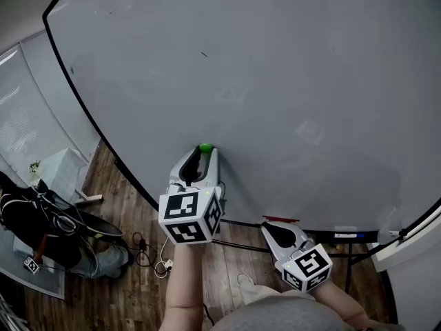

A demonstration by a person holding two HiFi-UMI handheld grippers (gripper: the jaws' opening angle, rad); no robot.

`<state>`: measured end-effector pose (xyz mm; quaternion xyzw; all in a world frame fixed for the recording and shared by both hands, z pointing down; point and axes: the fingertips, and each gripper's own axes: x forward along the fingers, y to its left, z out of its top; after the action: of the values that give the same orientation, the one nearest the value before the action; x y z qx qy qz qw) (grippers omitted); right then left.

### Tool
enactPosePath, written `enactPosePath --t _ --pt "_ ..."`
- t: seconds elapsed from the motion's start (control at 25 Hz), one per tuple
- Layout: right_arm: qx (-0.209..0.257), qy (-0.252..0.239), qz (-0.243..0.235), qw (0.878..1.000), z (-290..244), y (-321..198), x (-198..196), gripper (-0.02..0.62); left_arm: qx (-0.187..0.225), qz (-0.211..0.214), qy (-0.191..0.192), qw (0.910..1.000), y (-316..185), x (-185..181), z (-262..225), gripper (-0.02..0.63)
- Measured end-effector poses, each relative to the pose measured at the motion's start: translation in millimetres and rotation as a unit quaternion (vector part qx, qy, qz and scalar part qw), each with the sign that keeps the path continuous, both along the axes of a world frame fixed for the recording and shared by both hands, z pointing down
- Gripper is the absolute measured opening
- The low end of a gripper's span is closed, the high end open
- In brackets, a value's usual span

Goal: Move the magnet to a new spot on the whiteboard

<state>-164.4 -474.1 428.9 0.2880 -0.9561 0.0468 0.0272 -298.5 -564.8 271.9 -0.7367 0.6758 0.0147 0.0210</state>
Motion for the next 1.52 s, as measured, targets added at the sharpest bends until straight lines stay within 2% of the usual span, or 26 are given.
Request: enactPosePath --t 0.16,0.32,0.52,0.92,1.2,1.32,1.52 --pt "-0.001 -0.001 -0.005 1.0 0 2 -3 0.002 0.0 0.004 0.002 1.0 1 -1 0 0.135" --pt "-0.001 -0.003 -0.005 1.0 -1 3 1 0.002 0.005 -0.011 -0.011 0.9999 2 0 0 0.135" --pt "0.001 -0.005 0.003 1.0 -2 8 10 0.002 0.005 -0.028 -0.002 0.9996 6 -1 2 0.138" --pt "-0.012 0.004 0.014 1.0 1 39 31 0.002 0.002 -0.044 0.024 0.9987 59 8 25 0.138" --pt "-0.024 0.01 0.037 0.999 7 63 49 0.002 -0.02 -0.038 0.038 0.9984 104 20 57 0.041" --pt "-0.028 0.01 0.048 0.998 8 72 56 0.002 -0.033 -0.033 0.055 0.9974 120 25 75 0.006" --pt "-0.025 0.012 0.056 0.998 4 90 74 0.002 -0.048 -0.023 0.065 0.9965 145 43 97 0.005"
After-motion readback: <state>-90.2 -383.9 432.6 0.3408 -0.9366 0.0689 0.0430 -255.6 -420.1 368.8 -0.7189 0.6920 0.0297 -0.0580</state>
